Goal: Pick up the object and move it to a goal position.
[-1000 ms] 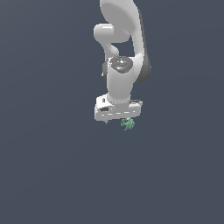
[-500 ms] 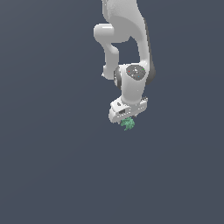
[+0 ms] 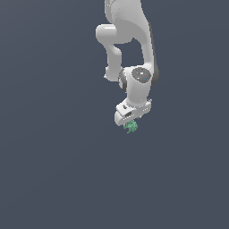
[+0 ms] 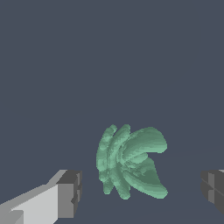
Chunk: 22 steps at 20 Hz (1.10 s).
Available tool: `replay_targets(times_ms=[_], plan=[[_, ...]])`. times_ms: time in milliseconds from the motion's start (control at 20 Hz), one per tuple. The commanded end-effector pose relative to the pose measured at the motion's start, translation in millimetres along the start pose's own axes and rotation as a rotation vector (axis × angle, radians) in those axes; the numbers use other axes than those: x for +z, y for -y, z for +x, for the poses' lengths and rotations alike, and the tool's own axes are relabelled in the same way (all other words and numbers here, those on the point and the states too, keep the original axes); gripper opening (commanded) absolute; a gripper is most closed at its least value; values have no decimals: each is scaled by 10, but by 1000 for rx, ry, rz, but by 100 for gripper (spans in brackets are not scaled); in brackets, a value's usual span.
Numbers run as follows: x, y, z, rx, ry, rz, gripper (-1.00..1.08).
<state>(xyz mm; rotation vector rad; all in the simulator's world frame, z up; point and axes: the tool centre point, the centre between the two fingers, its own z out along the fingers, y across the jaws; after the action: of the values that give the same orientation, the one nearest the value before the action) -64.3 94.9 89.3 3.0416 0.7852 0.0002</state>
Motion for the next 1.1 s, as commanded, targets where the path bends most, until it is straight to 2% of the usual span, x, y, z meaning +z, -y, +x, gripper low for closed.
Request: replay_targets(times_ms=[0,450,700,750,1050], plan=[[41,2,-3,-1,0,0,100],[426,17,-15,-6,0,1,100],[497,14,-11,-7,0,0,100],[497,14,-11,-7,0,0,-100],[497,14,-11,-7,0,0,-100]])
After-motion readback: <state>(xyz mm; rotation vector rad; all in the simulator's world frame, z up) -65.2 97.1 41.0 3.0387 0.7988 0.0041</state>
